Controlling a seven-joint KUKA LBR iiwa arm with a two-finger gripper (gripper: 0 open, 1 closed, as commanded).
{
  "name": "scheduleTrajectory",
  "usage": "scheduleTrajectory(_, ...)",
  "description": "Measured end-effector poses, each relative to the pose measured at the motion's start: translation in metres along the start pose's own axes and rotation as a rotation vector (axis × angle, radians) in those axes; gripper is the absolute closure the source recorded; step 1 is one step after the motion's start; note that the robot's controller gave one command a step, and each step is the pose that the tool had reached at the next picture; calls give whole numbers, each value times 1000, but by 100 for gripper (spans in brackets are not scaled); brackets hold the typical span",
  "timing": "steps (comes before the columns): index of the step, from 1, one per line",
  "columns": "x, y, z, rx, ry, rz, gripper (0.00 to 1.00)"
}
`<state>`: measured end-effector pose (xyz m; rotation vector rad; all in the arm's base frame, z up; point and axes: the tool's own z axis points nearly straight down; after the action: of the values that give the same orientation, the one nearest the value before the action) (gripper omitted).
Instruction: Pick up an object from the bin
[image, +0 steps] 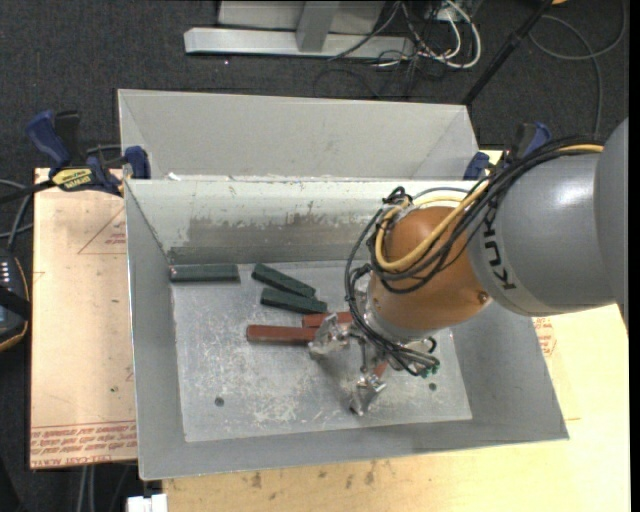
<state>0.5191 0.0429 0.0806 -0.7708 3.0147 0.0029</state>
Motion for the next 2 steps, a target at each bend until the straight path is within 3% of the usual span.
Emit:
scheduleTrajectory(1,0,0,0,0,1,0,0)
scheduleTrajectory(2,-43,-17,-29,-7,27,-27,0)
